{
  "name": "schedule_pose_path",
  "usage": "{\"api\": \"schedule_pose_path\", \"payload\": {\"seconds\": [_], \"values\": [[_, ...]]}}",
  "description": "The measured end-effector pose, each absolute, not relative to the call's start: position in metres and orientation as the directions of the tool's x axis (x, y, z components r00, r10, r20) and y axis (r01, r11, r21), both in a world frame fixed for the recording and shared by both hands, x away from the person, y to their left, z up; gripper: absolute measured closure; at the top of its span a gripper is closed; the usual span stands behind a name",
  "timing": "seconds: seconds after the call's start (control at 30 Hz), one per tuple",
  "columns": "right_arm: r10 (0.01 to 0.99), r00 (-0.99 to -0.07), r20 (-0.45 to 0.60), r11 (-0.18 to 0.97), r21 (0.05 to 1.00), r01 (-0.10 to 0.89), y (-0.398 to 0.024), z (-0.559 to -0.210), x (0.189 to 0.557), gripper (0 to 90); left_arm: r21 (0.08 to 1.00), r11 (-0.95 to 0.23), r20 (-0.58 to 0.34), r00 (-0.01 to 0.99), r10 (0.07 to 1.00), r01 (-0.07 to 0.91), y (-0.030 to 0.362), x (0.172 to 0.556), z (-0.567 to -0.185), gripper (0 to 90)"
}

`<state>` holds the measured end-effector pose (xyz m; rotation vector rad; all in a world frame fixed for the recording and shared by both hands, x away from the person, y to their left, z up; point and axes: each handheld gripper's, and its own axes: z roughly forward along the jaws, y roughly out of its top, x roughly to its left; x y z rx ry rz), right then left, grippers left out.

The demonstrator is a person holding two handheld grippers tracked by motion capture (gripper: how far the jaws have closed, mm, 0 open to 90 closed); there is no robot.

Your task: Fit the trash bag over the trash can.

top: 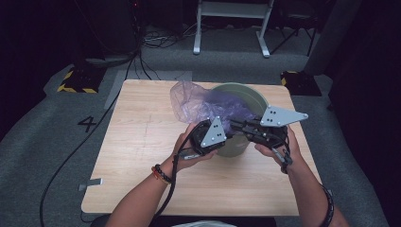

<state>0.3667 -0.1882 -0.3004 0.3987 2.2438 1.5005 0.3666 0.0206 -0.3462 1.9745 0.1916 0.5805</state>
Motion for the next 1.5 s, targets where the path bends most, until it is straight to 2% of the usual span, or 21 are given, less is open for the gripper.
{"api": "schedule_pose_path", "payload": {"seconds": [0.13, 0.3, 0.6, 0.7, 1.03, 1.2, 1.3, 1.37, 1.43, 1.5], "values": [[0.457, -0.870, -0.186, 0.383, 0.924, 0.004, -0.192, -0.304, 0.365, 89.9, 0.878, -0.464, 0.314, 0.873, 0.373, -0.118, 0.021, 0.365, -0.347, 79.8], [0.496, -0.846, -0.197, 0.360, 0.933, -0.006, -0.204, -0.305, 0.360, 90.0, 0.891, -0.439, 0.306, 0.870, 0.387, -0.119, 0.033, 0.360, -0.350, 61.4], [0.540, -0.822, -0.181, 0.332, 0.943, 0.011, -0.225, -0.309, 0.357, 90.0, 0.907, -0.407, 0.296, 0.850, 0.436, -0.107, 0.074, 0.350, -0.348, 46.7], [0.548, -0.817, -0.176, 0.327, 0.945, 0.016, -0.229, -0.312, 0.356, 90.0, 0.895, -0.431, 0.325, 0.823, 0.466, -0.110, 0.083, 0.350, -0.349, 43.8], [0.561, -0.809, -0.175, 0.327, 0.945, 0.023, -0.240, -0.322, 0.351, 90.0, 0.914, -0.405, 0.233, 0.843, 0.484, -0.020, 0.098, 0.369, -0.359, 43.2], [0.557, -0.812, -0.174, 0.338, 0.941, 0.030, -0.243, -0.326, 0.349, 88.7, 0.906, -0.423, 0.253, 0.842, 0.476, -0.033, 0.092, 0.368, -0.361, 46.2], [0.559, -0.810, -0.178, 0.344, 0.939, 0.031, -0.244, -0.327, 0.348, 84.7, 0.900, -0.433, 0.266, 0.847, 0.460, -0.047, 0.090, 0.368, -0.360, 51.2], [0.554, -0.812, -0.184, 0.347, 0.937, 0.024, -0.244, -0.326, 0.347, 78.0, 0.894, -0.445, 0.276, 0.853, 0.442, -0.059, 0.089, 0.368, -0.361, 56.9], [0.551, -0.812, -0.192, 0.355, 0.935, 0.020, -0.244, -0.324, 0.346, 73.9, 0.890, -0.452, 0.284, 0.852, 0.440, -0.063, 0.086, 0.368, -0.361, 58.0], [0.552, -0.808, -0.205, 0.357, 0.934, 0.007, -0.242, -0.321, 0.345, 65.4, 0.887, -0.457, 0.290, 0.854, 0.432, -0.070, 0.085, 0.368, -0.361, 60.7]]}}
